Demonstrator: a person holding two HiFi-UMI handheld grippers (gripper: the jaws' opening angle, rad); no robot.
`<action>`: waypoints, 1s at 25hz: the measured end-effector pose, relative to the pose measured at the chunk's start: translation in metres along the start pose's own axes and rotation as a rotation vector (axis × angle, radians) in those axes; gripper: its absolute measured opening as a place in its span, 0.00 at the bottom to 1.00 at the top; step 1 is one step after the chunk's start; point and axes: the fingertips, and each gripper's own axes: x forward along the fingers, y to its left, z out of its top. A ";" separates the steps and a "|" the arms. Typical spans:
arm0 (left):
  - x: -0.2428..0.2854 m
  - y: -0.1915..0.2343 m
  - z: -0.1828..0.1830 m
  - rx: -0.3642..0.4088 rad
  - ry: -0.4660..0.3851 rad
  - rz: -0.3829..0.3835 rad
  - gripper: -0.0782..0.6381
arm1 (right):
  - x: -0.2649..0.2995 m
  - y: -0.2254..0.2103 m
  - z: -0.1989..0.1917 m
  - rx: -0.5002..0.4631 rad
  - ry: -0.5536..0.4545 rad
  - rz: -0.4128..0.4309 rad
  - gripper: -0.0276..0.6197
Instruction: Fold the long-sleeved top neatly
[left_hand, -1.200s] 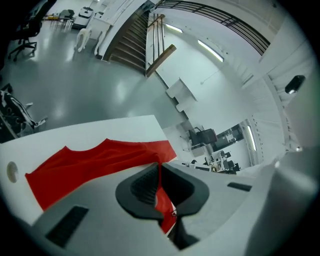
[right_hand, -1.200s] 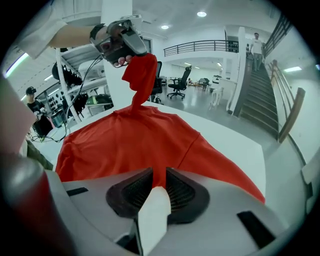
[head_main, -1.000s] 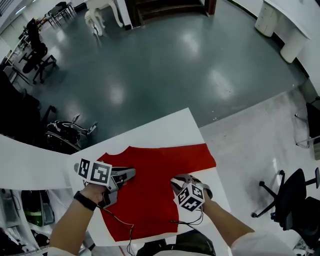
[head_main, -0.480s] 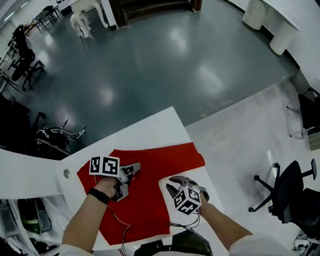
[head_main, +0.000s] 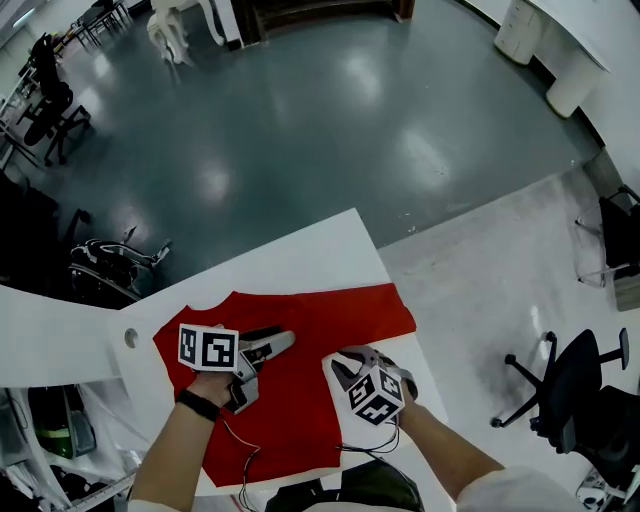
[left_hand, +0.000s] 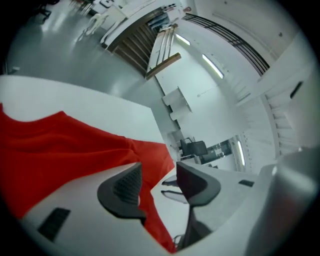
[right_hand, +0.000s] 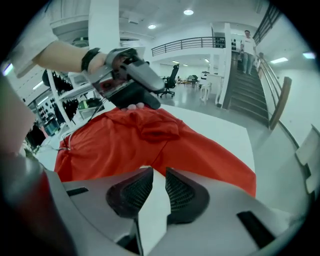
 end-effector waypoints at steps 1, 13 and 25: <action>-0.013 0.004 -0.007 0.057 0.013 0.026 0.41 | 0.000 0.000 0.008 0.024 -0.012 0.007 0.18; -0.194 0.160 -0.123 0.826 0.482 0.866 0.41 | 0.040 0.020 0.069 0.165 -0.008 0.078 0.22; -0.208 0.196 -0.143 1.023 0.650 0.920 0.37 | 0.070 0.028 0.073 0.169 0.118 -0.072 0.17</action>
